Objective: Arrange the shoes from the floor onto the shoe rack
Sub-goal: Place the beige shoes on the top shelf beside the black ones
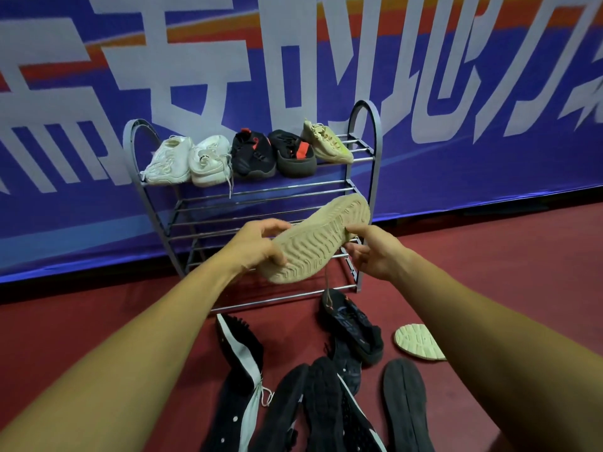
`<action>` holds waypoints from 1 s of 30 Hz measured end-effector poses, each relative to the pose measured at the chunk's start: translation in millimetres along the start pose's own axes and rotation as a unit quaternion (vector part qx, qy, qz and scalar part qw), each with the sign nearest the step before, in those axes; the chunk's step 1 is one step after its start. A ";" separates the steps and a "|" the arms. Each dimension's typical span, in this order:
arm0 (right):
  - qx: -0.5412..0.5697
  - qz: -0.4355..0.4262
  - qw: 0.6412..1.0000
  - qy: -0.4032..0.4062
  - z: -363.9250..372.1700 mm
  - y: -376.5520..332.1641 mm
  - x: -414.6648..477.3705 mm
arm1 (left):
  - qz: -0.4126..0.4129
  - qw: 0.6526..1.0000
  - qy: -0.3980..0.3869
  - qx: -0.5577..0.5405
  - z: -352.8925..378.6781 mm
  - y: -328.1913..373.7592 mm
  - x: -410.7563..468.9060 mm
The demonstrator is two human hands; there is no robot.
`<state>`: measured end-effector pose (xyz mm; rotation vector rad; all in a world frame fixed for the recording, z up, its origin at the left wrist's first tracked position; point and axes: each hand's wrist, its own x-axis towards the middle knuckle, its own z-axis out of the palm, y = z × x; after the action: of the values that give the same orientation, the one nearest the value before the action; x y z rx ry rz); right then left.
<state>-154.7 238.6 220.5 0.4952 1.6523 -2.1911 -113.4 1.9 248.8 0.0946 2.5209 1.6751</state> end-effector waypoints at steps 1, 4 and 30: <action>0.019 -0.007 1.000 -0.007 2.0 -0.7 -1.5 | 0.003 0.999 0.001 0.049 -0.6 -3.2 0.6; 0.062 -0.023 0.998 -0.021 11.8 -4.0 -9.8 | 0.016 0.988 0.013 0.150 -1.2 -10.1 -0.4; 0.116 -0.122 0.975 -0.143 13.2 -33.5 -42.8 | -0.005 0.920 0.263 -0.291 7.4 34.0 12.2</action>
<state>-133.9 237.4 272.5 0.0263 1.3716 -2.5091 -124.9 23.2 276.6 -0.4814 2.1630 2.6475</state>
